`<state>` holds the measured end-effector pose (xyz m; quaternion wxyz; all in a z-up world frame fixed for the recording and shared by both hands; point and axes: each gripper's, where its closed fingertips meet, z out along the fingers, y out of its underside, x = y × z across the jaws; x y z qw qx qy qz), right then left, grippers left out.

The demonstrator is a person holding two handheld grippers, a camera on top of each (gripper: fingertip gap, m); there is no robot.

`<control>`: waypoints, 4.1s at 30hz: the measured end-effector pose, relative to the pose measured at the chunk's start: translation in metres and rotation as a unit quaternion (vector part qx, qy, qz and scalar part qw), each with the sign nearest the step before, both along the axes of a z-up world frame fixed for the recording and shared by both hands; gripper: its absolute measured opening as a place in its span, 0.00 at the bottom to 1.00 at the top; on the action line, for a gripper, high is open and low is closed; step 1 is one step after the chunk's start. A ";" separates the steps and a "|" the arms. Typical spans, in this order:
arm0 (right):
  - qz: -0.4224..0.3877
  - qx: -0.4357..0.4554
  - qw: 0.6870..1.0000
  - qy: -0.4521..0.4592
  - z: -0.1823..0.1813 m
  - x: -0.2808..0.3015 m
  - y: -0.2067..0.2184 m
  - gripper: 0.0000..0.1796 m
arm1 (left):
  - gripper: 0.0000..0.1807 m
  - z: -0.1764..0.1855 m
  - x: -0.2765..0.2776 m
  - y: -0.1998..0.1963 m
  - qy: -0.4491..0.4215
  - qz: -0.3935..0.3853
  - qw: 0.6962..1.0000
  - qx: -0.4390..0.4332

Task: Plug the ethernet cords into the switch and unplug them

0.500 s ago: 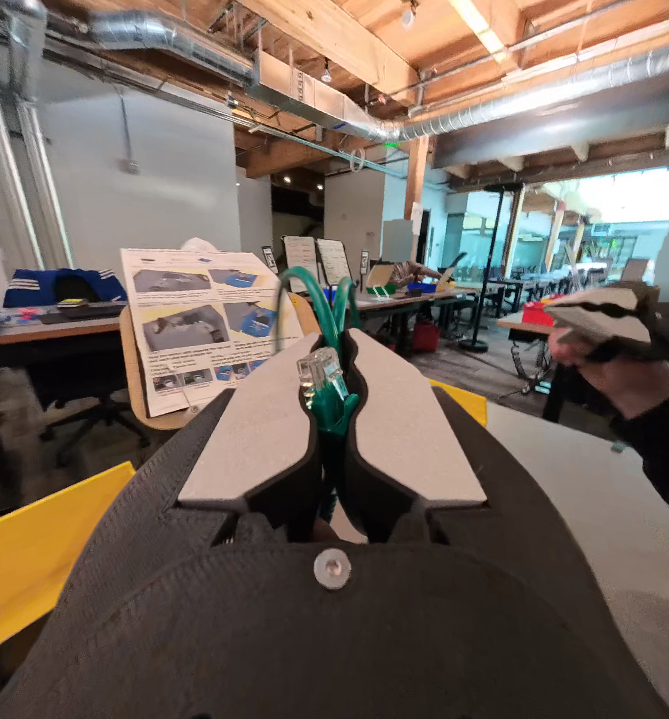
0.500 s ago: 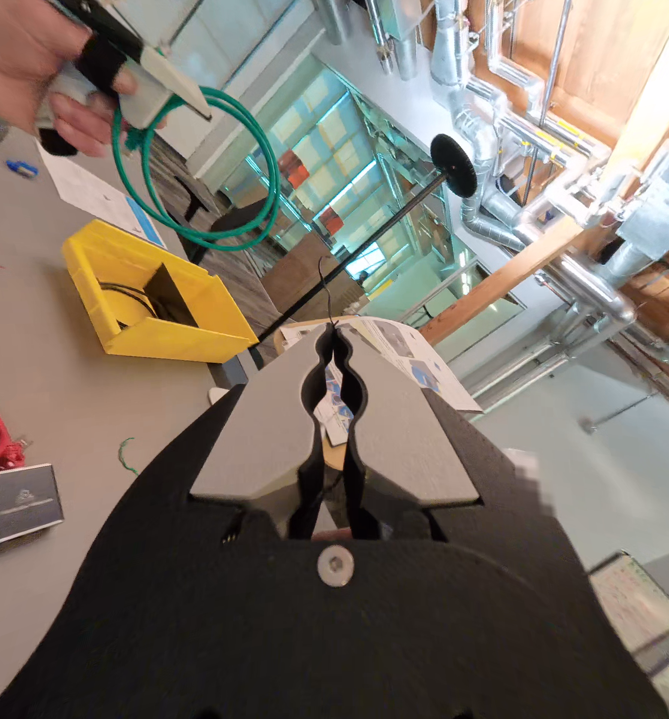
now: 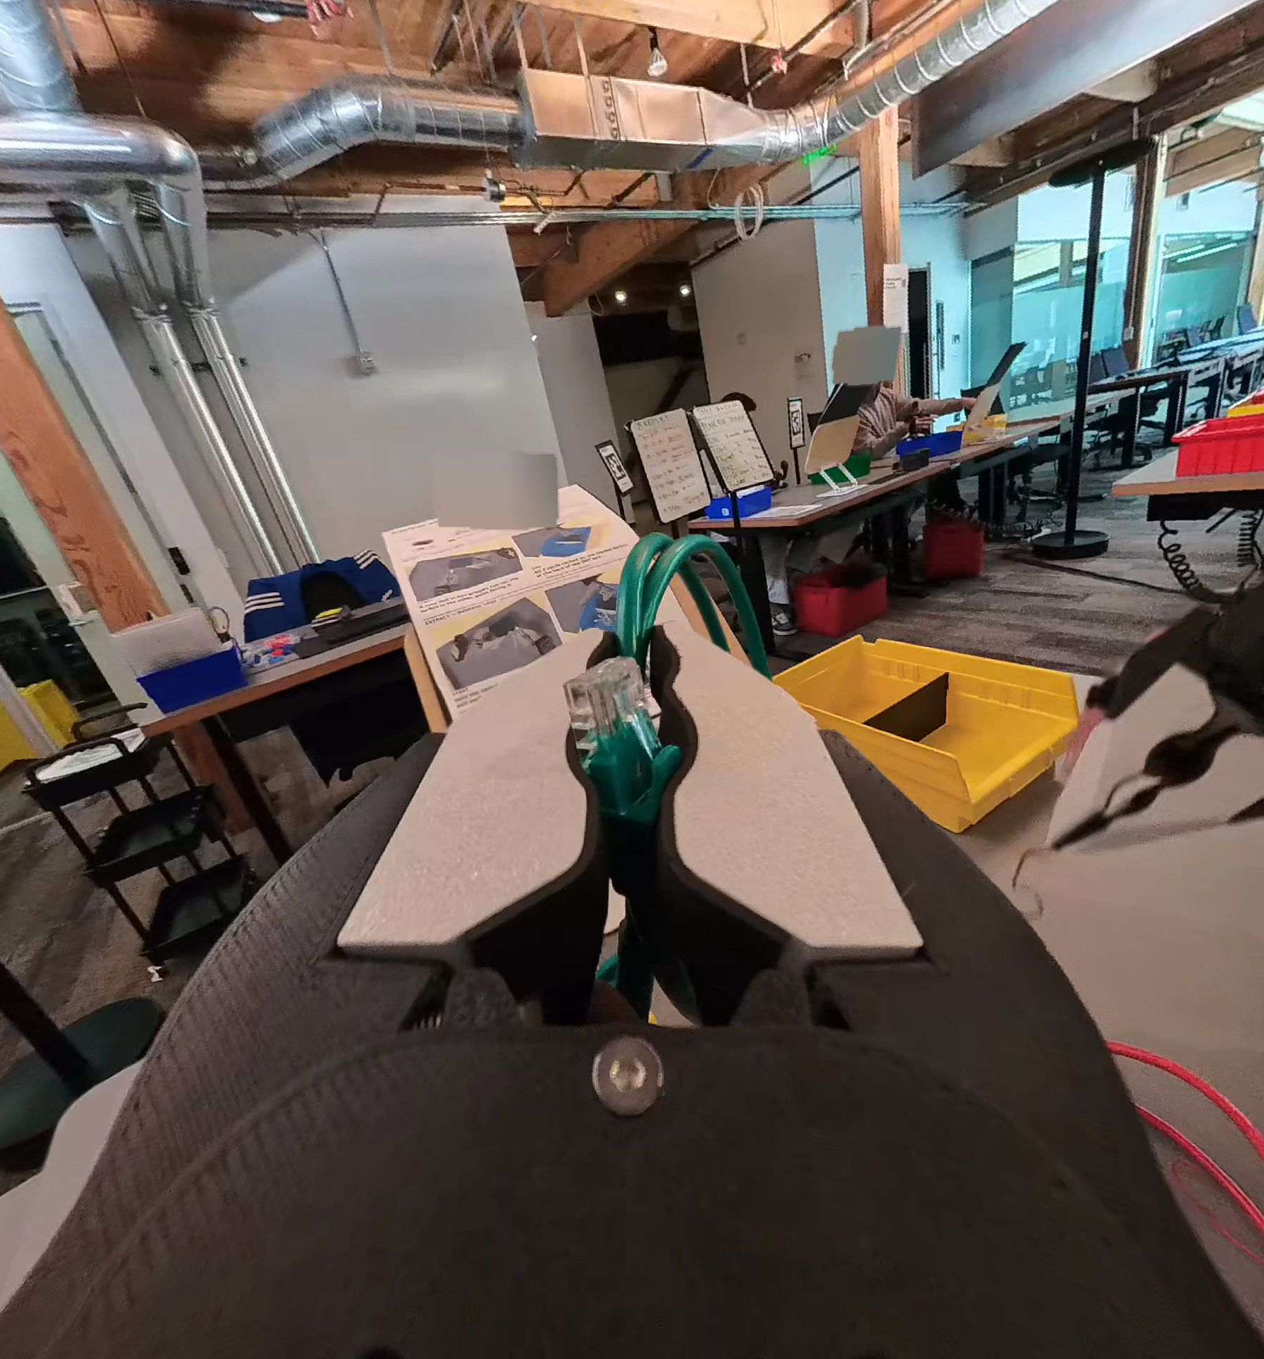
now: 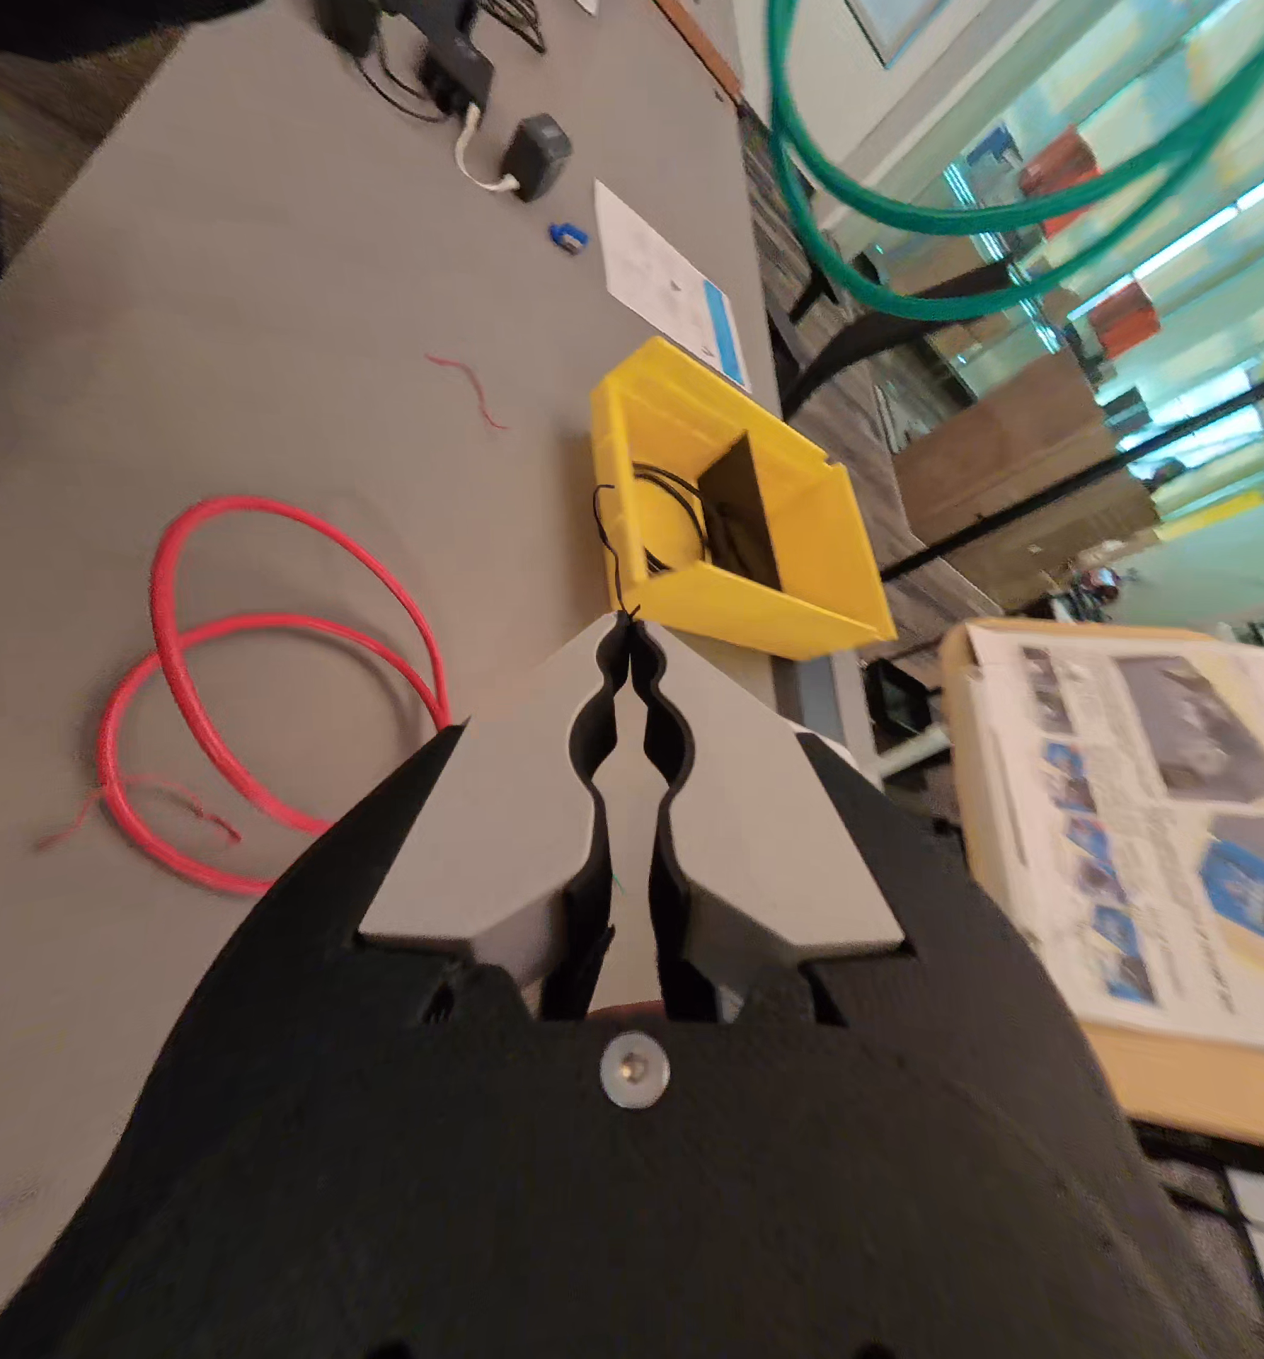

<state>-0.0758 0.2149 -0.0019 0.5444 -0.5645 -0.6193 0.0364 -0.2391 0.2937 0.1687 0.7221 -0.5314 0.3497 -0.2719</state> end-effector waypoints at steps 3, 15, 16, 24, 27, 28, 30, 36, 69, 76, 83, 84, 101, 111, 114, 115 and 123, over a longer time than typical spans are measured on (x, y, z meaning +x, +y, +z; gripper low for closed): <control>0.047 -0.057 0.997 0.004 -0.035 -0.053 -0.001 0.00 | 0.05 0.003 -0.007 -0.002 0.003 0.000 1.000 -0.002; -0.045 -0.102 0.993 -0.048 -0.134 -0.141 0.087 0.13 | 0.05 -0.011 -0.022 0.012 -0.012 -0.024 0.999 -0.024; -0.045 -0.098 0.993 -0.047 -0.132 -0.137 0.086 0.06 | 0.05 -0.014 -0.021 0.014 -0.014 -0.028 0.999 -0.031; -0.033 -0.111 0.966 0.232 -0.002 -0.096 0.049 0.22 | 0.05 -0.038 0.023 0.012 -0.004 -0.087 0.994 -0.070; -0.038 -0.052 0.956 0.287 0.042 -0.067 0.032 0.19 | 0.05 -0.055 0.056 0.007 0.029 -0.111 0.990 -0.079; -0.039 -0.031 0.957 0.285 0.051 -0.060 0.026 0.18 | 0.05 -0.059 0.067 0.005 0.032 -0.119 0.989 -0.084; -0.047 -0.001 0.961 0.274 0.062 -0.046 0.016 0.19 | 0.05 -0.067 0.089 -0.001 0.049 -0.135 0.986 -0.083; -0.061 0.047 0.962 0.263 0.089 -0.025 -0.001 0.20 | 0.05 -0.109 0.153 -0.021 0.199 -0.130 0.971 -0.004; -0.103 -0.210 0.903 0.359 0.067 0.033 0.027 0.06 | 0.16 -0.162 0.196 -0.029 0.326 -0.064 0.937 0.106; -0.131 -0.151 0.885 0.420 0.086 0.046 0.039 0.22 | 0.00 -0.150 0.207 -0.032 0.199 -0.102 0.975 0.020; -0.150 -0.150 0.887 0.410 0.076 0.030 0.045 0.28 | 0.00 -0.145 0.209 -0.025 0.058 -0.093 0.990 -0.093; -0.163 -0.149 0.887 0.405 0.073 0.031 0.047 0.25 | 0.00 -0.145 0.208 -0.024 0.045 -0.089 0.990 -0.097; -0.121 -0.186 0.866 0.448 0.063 0.015 0.047 0.06 | 0.02 -0.133 0.207 -0.031 0.039 -0.087 0.995 -0.041; -0.130 -0.129 0.883 0.433 0.083 0.040 0.042 0.05 | 0.08 -0.136 0.223 -0.060 0.073 -0.174 0.981 -0.044; -0.131 -0.120 0.901 0.397 0.078 0.036 0.040 0.04 | 0.10 -0.145 0.232 -0.072 0.091 -0.210 0.972 -0.056; -0.129 -0.118 0.906 0.385 0.077 0.036 0.038 0.05 | 0.11 -0.150 0.233 -0.081 0.115 -0.243 0.962 -0.052; -0.067 -0.185 0.942 0.272 0.050 0.033 0.016 0.05 | 0.22 -0.108 0.185 -0.064 0.149 -0.202 0.965 0.075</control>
